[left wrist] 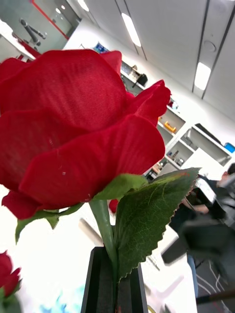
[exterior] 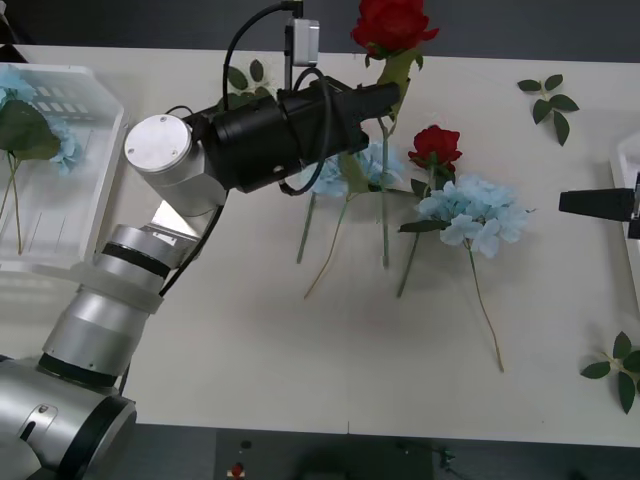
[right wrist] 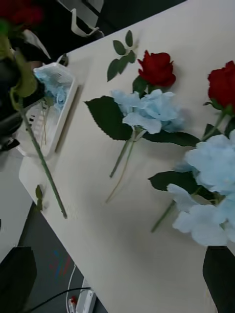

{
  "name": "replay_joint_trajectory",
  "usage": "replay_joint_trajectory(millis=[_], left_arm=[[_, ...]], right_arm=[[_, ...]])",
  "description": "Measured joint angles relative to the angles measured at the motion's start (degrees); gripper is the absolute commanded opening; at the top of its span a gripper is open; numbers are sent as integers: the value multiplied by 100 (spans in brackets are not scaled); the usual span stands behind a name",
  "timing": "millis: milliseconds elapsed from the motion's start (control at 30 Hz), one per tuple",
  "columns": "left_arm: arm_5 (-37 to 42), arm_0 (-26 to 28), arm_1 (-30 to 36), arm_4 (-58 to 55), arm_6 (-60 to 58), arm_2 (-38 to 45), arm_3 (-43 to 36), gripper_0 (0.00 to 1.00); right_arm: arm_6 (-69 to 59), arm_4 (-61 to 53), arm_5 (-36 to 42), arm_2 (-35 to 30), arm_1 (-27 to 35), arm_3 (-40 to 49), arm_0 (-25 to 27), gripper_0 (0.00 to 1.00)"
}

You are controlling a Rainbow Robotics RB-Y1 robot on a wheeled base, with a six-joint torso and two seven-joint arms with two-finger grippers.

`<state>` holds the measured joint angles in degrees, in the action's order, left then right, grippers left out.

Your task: Put the red flowers into the right box and the blue flowers into the left box

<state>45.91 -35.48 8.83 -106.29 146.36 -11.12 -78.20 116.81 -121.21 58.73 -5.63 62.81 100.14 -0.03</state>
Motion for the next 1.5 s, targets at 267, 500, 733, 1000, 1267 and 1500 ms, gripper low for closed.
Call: replay_joint_trajectory(millis=[267, 500, 733, 1000, 1267, 1500], left_arm=[[-483, 1, -341, -291, 68, -496, 0, 0], [-572, 2, -447, -509, 91, -553, 0, 0], [-572, 7, -447, -509, 91, -553, 0, 0], [-572, 8, -447, -509, 91, -553, 0, 0], [-572, 8, -446, -509, 91, -553, 0, 0], [-572, 10, -443, -509, 91, -553, 0, 0]], right_arm=[[6, 443, -273, 16, -447, 1053, 147, 100], [26, 928, -273, 16, -772, 1391, 147, 100], [29, 1011, -273, 236, -1046, 1436, 116, 100], [32, 1588, -275, 495, -1594, 1436, -142, 100], [33, 2062, -336, 517, -2130, 1436, -239, 100], [33, 2261, -643, 797, -2232, 1436, -241, 100]])
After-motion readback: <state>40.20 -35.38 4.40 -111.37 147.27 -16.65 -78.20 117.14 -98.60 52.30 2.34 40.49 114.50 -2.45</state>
